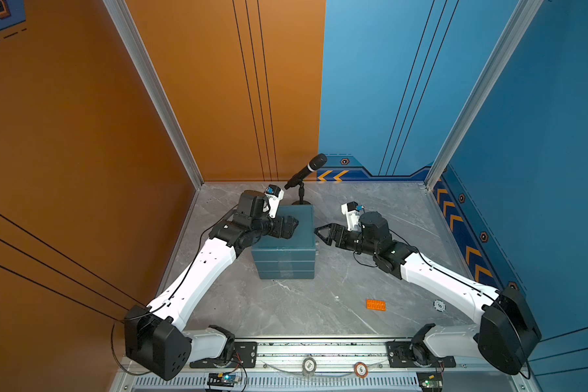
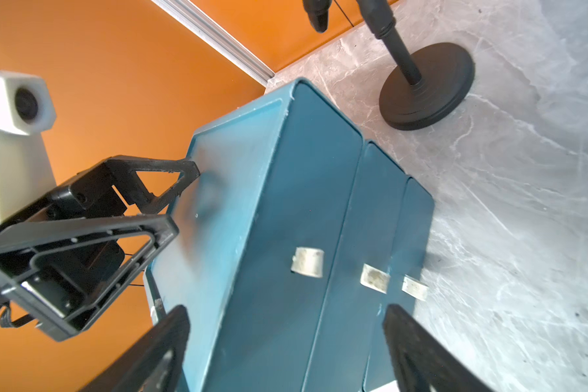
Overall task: Take the mice out of the drawer
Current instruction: Adjust the storage box at the center of the board, then open the drawer in the storage box.
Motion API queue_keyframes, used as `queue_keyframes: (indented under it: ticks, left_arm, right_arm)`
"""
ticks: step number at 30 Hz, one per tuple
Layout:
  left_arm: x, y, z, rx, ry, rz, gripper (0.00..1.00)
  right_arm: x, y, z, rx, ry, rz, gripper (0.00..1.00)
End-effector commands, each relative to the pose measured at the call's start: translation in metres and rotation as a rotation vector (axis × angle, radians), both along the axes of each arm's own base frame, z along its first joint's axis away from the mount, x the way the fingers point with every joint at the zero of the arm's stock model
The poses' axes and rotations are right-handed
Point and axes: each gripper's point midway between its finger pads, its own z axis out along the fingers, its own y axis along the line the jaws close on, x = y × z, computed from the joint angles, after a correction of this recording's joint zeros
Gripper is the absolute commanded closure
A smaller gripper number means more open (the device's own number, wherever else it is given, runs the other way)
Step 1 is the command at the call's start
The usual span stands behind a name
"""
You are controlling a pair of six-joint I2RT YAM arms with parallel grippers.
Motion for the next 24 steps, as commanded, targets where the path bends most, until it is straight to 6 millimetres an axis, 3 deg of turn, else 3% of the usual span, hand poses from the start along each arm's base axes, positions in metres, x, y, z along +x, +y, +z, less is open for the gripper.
queue_keyframes:
  ticks: [1,7,13,24]
  left_arm:
    - [-0.004,-0.002,0.017,-0.025,-0.1,-0.03,0.02]
    - [-0.014,-0.008,0.012,0.046,-0.161,-0.039,0.02]
    - [-0.023,-0.019,0.007,0.087,-0.159,-0.07,0.02]
    - [-0.023,-0.024,-0.002,0.118,-0.147,-0.062,0.02]
  right_arm:
    - [0.002,-0.003,0.001,0.063,-0.005,-0.009,0.19]
    - [0.013,-0.004,0.0,0.13,-0.021,-0.022,0.36]
    - [0.022,0.011,0.007,0.203,-0.031,0.029,0.51]
    - [0.029,0.022,-0.003,0.264,-0.001,0.03,0.6]
